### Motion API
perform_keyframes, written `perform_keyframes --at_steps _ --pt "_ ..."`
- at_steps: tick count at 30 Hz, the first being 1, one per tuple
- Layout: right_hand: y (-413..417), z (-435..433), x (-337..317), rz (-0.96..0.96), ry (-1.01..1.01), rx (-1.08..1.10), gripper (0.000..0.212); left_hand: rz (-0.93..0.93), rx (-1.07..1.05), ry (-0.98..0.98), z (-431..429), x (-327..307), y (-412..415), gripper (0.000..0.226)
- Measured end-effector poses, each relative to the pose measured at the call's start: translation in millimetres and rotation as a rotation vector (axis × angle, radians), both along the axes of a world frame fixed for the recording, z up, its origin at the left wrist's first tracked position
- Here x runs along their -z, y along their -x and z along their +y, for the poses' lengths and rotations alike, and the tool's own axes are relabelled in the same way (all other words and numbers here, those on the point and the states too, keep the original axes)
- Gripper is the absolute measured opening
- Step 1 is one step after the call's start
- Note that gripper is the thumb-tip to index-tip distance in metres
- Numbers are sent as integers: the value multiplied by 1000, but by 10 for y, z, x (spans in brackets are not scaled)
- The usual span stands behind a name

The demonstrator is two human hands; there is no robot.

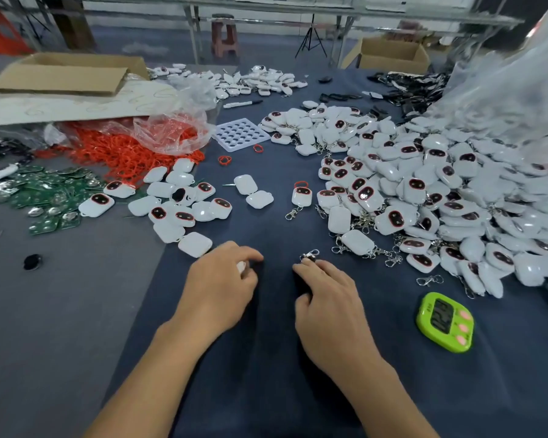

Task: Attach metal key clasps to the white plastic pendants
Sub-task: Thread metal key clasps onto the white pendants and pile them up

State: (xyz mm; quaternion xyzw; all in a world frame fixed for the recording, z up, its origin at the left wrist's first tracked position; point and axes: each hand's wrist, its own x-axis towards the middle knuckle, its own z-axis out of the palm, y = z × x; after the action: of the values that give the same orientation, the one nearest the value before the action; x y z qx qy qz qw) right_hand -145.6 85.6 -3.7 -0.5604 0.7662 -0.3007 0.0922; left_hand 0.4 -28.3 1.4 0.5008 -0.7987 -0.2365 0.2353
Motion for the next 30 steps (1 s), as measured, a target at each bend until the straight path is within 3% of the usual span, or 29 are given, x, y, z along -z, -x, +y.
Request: perform_keyframes --at_steps 4,8,12,13,17,20,23,26,28,30 --pt "91 -300 -68 -169 -10 -257 62 143 4 -15 -138 3 205 36" --pt "291 -523 -84 -547 159 -36 48 451 -173 -297 -350 -54 255 32" --pt "150 -655 -83 -506 177 0 12 715 -222 -469 -389 -136 353 39" --pt "90 -683 -90 -483 163 -31 13 753 -203 -474 -385 -156 381 43" --pt "-41 -805 -95 -442 156 -137 52 879 -113 -473 -336 -164 514 51" --pt "-45 -876 -103 -521 179 -95 55 808 4 -390 -238 -126 569 52" --pt "90 -937 -116 -717 312 65 29 639 101 -198 -154 -102 579 51" --pt "246 -954 -85 -993 408 224 16 405 40 89 -245 -44 496 47" --pt "286 -961 -66 -1170 432 239 14 206 98 111 -327 -24 411 41" --pt "287 -964 -56 -1200 418 211 16 57 183 84 -336 -2 379 30"
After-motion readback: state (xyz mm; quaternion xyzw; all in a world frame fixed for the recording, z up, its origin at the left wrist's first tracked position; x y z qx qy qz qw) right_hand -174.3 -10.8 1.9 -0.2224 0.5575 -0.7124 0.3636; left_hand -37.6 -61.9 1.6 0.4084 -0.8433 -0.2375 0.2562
